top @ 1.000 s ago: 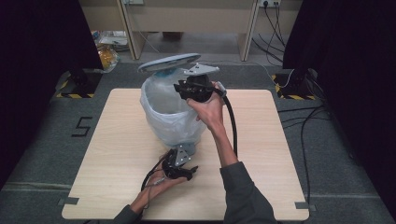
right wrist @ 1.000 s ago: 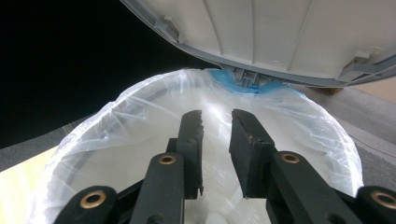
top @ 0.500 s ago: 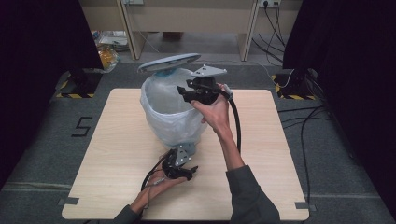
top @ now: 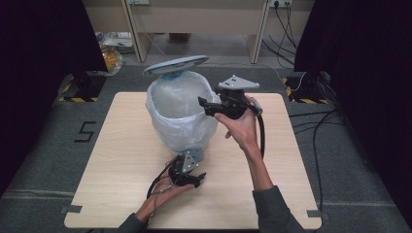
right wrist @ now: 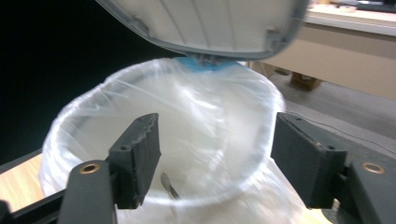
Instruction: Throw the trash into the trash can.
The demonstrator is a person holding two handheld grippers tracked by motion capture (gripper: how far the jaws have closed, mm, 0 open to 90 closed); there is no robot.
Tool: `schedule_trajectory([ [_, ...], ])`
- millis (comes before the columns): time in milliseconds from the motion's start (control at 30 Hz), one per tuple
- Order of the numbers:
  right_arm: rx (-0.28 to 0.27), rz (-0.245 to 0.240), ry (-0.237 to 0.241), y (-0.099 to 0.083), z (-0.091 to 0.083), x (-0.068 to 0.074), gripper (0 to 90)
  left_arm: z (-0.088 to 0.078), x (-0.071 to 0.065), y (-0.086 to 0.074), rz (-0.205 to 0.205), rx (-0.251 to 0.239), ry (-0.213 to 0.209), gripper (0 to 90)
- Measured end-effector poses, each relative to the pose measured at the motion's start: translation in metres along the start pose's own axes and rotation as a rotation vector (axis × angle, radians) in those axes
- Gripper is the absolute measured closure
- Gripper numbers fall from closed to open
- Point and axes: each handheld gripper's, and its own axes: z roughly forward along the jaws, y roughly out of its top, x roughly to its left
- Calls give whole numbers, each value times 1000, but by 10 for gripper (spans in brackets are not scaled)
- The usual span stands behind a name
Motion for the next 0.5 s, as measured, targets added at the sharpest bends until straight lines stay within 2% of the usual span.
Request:
schedule_trajectory([
  [200,3,11,-27,-9,-14,-7,274,0,0,0,1,1,1,226],
  [500,20,28,-93,-32,-34,-21,220,0,0,0,-1,0,0,227],
])
